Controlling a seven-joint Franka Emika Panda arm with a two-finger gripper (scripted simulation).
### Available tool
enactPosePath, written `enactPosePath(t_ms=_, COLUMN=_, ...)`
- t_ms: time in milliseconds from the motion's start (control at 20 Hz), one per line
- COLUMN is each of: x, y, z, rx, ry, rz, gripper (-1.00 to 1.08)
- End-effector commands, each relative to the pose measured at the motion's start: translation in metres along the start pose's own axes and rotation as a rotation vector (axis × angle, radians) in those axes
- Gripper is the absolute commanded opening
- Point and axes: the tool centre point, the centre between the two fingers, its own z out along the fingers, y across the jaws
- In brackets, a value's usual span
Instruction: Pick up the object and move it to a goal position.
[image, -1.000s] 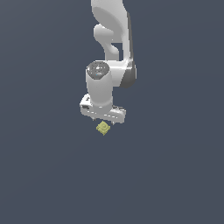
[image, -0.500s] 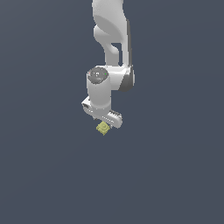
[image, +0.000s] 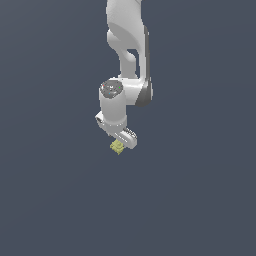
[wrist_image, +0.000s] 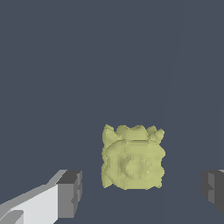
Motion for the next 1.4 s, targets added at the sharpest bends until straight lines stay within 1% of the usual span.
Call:
enactPosePath(t_ms=0, x=0.000, y=0.001, z=0.002, rx=0.000, ry=0.001, rz=0.020, gripper=1.00)
enactPosePath(t_ms=350, x=-0.001, y=0.001, z=0.005, rx=0.000, ry=0.001, rz=0.022, gripper=1.00)
enactPosePath(t_ms=850, x=-0.001, y=0.002, z=0.046, rx=0.000, ry=0.002, rz=0.027, gripper=1.00)
enactPosePath(t_ms=1100, x=-0.001, y=0.001, z=0.052, rx=0.000, ry=0.002, rz=0.027, gripper=1.00)
enactPosePath(t_ms=1150, x=-0.001, y=0.001, z=0.052, rx=0.000, ry=0.002, rz=0.027, gripper=-1.00)
enactPosePath(t_ms=1350, x=-0.001, y=0.001, z=0.052, rx=0.000, ry=0.002, rz=0.027, gripper=-1.00)
